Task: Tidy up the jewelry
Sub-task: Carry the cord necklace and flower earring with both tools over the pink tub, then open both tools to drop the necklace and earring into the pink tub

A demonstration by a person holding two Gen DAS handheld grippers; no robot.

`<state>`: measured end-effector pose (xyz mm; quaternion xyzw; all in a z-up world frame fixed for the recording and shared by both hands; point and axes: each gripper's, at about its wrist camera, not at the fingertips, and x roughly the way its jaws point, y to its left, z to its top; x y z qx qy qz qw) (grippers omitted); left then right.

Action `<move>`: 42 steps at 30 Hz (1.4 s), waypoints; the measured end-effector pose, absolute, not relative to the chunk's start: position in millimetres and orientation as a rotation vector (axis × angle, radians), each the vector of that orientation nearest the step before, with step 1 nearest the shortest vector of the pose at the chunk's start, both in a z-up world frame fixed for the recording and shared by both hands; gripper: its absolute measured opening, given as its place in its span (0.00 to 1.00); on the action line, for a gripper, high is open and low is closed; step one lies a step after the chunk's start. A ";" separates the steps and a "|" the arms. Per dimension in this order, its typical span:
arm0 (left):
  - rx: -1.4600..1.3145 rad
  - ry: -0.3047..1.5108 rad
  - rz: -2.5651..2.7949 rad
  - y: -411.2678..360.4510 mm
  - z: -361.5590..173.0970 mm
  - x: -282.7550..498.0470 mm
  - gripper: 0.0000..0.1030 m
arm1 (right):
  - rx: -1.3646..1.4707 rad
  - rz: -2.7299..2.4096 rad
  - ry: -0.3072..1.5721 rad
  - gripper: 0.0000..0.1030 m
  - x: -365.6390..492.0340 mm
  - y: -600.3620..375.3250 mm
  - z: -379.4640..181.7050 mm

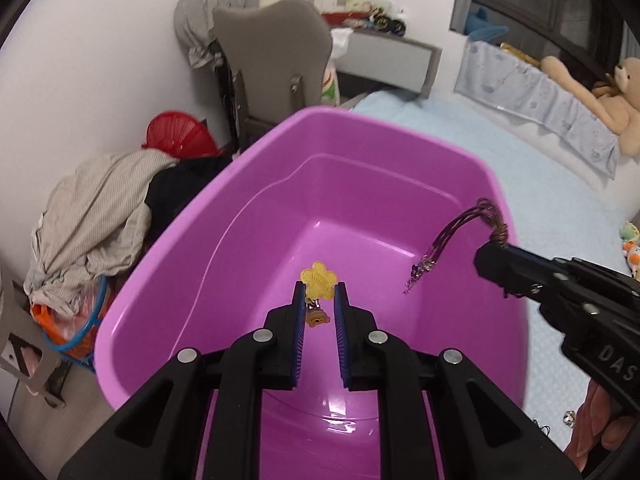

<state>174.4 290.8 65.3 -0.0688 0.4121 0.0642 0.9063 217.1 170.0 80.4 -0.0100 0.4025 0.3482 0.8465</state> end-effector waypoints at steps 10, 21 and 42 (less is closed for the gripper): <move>-0.142 0.935 0.200 300.3 50.0 182.0 0.39 | -0.052 0.657 0.980 0.33 252.1 190.4 46.8; -0.138 0.901 0.280 306.3 58.3 173.4 0.79 | -0.070 0.625 0.939 0.40 245.0 182.3 54.4; -0.140 0.893 0.307 306.7 64.9 158.2 0.79 | -0.049 0.619 0.923 0.40 231.3 172.1 67.9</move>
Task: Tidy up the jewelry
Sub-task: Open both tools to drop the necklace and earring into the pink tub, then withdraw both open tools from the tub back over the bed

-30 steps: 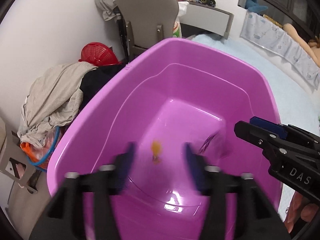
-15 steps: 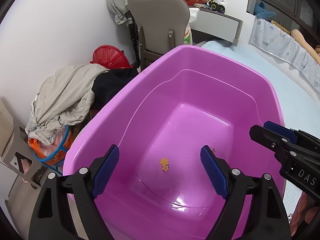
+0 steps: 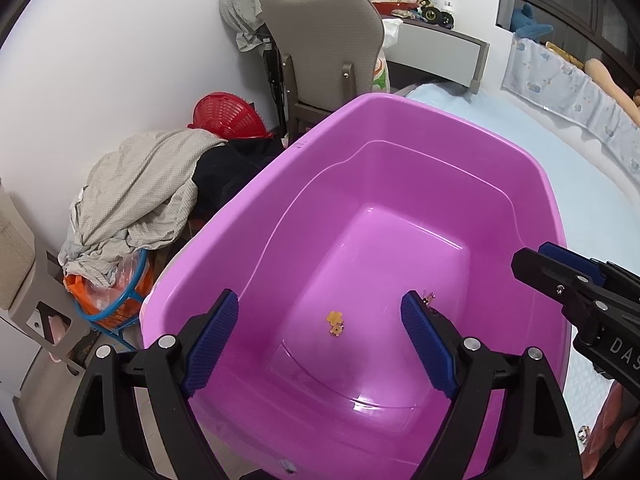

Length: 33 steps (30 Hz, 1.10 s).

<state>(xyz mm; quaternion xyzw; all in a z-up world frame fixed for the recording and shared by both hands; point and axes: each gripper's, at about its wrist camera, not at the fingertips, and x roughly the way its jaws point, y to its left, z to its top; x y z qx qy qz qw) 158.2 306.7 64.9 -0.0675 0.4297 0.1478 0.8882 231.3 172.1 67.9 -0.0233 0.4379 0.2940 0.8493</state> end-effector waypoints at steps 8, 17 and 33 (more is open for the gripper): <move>-0.136 0.882 0.308 300.3 72.8 145.2 0.79 | -0.039 0.620 0.913 0.41 219.9 161.6 74.3; -0.126 0.854 0.294 282.5 85.8 125.0 0.79 | -0.014 0.602 0.890 0.42 192.8 135.1 81.1; -0.068 0.813 0.191 219.9 103.6 84.9 0.79 | 0.033 0.519 0.821 0.47 127.1 61.1 99.5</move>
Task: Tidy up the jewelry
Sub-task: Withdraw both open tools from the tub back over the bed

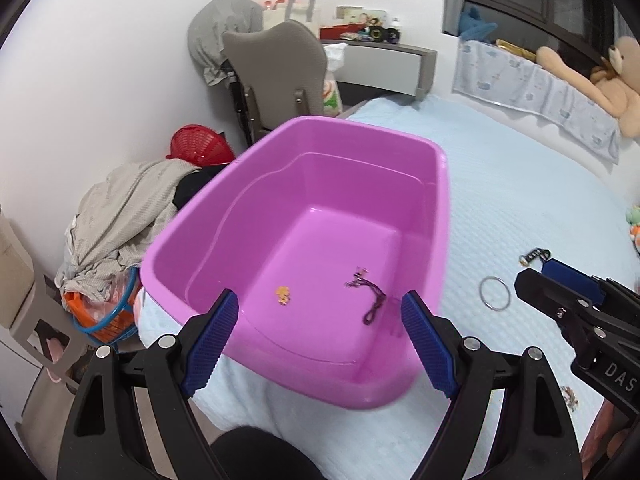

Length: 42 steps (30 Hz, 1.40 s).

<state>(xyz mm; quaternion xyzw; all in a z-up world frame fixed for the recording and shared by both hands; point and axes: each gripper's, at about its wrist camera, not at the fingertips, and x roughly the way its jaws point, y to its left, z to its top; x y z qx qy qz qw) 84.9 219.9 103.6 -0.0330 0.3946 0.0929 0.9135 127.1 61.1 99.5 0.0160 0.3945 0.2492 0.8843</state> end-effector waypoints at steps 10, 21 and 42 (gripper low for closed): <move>-0.025 0.827 0.089 165.2 94.4 57.5 0.79 | 0.091 0.386 0.824 0.49 69.8 -27.1 87.2; -0.012 0.867 -0.017 109.2 63.7 38.0 0.79 | 0.158 0.196 0.884 0.52 3.2 -122.8 47.3; -0.042 0.974 -0.018 50.2 -20.8 -9.3 0.79 | 0.178 0.143 0.909 0.52 -46.1 -169.2 -24.2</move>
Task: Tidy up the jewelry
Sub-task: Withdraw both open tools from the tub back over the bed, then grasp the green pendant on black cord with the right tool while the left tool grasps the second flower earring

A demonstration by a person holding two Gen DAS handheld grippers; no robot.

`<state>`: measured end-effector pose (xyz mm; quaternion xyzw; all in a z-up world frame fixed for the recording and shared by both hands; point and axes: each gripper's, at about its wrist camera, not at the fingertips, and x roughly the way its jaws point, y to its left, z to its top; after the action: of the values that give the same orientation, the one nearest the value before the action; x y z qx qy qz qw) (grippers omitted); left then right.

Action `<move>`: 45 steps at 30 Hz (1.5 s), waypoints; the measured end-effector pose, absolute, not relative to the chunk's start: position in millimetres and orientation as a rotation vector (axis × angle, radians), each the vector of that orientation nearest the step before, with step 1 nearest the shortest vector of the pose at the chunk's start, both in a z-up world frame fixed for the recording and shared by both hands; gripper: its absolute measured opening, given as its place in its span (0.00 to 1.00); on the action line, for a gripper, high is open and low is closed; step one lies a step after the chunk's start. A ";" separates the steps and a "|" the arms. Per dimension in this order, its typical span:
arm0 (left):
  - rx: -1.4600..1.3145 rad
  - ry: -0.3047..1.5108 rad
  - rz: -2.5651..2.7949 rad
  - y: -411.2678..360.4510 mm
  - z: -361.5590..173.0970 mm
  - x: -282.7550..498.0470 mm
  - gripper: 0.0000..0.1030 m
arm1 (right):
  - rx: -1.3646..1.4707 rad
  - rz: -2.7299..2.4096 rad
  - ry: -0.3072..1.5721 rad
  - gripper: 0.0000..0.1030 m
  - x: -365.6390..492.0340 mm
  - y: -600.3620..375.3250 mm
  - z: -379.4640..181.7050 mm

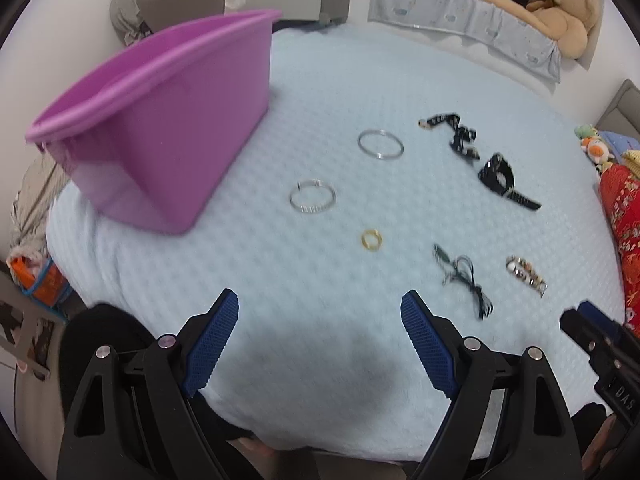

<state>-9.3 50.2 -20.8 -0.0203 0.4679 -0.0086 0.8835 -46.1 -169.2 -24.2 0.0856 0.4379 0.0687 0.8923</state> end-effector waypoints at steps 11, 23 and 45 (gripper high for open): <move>-0.012 1.035 0.025 18.7 -70.6 -25.4 0.79 | 0.095 0.274 0.924 0.52 -21.4 -163.6 -61.1; 0.049 1.077 -0.010 -14.9 -97.9 -43.9 0.79 | 0.066 0.355 0.959 0.52 -4.2 -163.9 -91.0; -0.010 1.074 0.012 -23.6 -110.2 -42.2 0.79 | -0.053 0.412 1.010 0.51 24.8 -145.1 -118.0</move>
<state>-42.2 -23.6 -110.2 -0.0048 0.5115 0.0059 0.8593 24.8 -145.1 -118.0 -0.0250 0.4805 0.1960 0.8544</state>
